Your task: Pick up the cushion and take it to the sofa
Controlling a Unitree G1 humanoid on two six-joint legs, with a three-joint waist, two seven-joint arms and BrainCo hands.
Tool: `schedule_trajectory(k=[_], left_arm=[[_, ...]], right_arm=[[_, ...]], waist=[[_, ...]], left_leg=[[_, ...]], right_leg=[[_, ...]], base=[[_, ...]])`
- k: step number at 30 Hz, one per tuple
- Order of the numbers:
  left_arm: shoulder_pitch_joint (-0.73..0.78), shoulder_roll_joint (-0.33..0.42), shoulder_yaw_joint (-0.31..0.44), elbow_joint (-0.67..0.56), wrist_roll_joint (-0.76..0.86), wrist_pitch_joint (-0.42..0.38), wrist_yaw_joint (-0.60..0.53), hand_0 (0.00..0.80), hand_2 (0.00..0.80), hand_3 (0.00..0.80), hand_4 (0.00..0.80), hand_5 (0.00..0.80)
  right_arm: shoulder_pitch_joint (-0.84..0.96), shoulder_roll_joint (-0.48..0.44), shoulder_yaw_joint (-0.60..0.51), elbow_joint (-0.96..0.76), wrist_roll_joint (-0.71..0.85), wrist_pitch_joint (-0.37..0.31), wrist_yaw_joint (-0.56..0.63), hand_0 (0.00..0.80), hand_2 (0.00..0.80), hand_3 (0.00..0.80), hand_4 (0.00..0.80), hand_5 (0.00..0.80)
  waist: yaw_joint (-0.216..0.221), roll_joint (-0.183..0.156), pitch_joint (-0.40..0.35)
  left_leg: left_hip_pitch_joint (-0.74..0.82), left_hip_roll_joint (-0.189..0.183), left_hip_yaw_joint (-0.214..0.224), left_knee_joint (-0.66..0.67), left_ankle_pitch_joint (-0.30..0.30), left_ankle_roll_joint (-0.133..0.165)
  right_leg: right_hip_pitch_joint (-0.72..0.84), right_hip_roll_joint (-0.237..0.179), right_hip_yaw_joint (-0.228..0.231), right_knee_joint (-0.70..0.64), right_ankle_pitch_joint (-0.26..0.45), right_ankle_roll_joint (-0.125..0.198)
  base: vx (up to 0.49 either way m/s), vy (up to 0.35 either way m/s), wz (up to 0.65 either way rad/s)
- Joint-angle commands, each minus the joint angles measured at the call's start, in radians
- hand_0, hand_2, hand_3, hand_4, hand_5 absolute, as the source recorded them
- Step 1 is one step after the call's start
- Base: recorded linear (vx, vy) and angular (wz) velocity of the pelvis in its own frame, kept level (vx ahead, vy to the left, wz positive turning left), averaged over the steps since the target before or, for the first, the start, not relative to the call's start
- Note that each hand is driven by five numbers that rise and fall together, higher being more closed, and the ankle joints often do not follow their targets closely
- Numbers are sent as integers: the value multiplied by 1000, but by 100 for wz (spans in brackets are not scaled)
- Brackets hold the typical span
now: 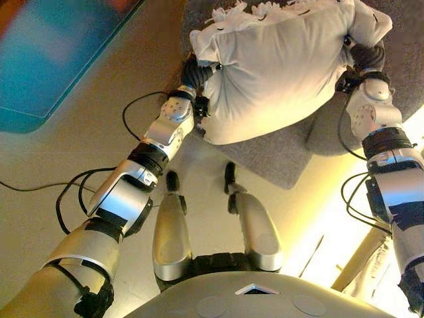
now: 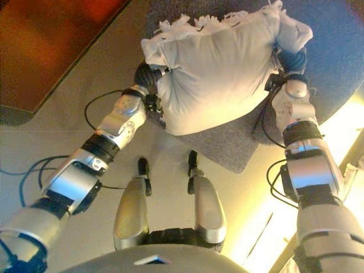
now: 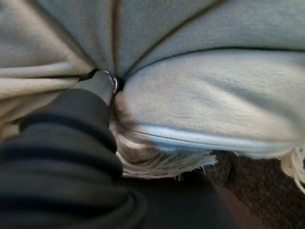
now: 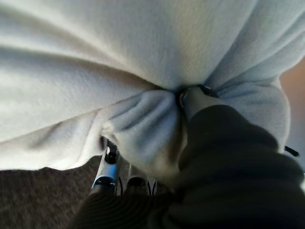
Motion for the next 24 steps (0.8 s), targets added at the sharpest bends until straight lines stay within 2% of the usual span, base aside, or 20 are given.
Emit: schedule_trajectory(k=[1,6,7,19,24], left_arm=[[-98,-61,23,-55,-21,-63,-8,800,800,800,800,800],[-95,-40,33,-22,-39,-68,-35,800,800,800,800,800],[-95,-37,35,-15,-48,-70,-38,800,800,800,800,800],[-176,-29,21,70,-128,-83,-23,800,800,800,800,800],[-207,-29,0,100,-145,-78,-54,800,800,800,800,800]], right_arm=[[-83,-38,20,-89,2,-85,41,800,800,800,800,800],[-109,-36,32,-57,-6,-66,83,800,800,800,800,800],[-116,-37,36,-43,-4,-64,93,800,800,800,800,800],[-252,-50,90,97,-26,-11,117,800,800,800,800,800],[-286,-46,108,130,-31,12,85,800,800,800,800,800]], waist=[[8,23,-38],[10,41,-28],[11,47,-27],[5,66,-30],[-2,70,-30]], left_leg=[[-134,22,-2,227,-84,-26],[-164,30,-7,297,-111,-20],[-158,32,-12,319,-146,-26],[-198,37,-18,363,-146,-31],[-214,44,-17,357,-134,-31]], right_leg=[[-15,-82,-33,206,-146,42],[-74,-110,-21,308,-173,50],[-74,-111,-13,336,-203,60],[-141,-124,12,407,-205,78],[-165,-124,18,420,-201,82]], base=[[22,76,7],[59,80,7],[125,77,-6],[51,47,0],[15,8,0]])
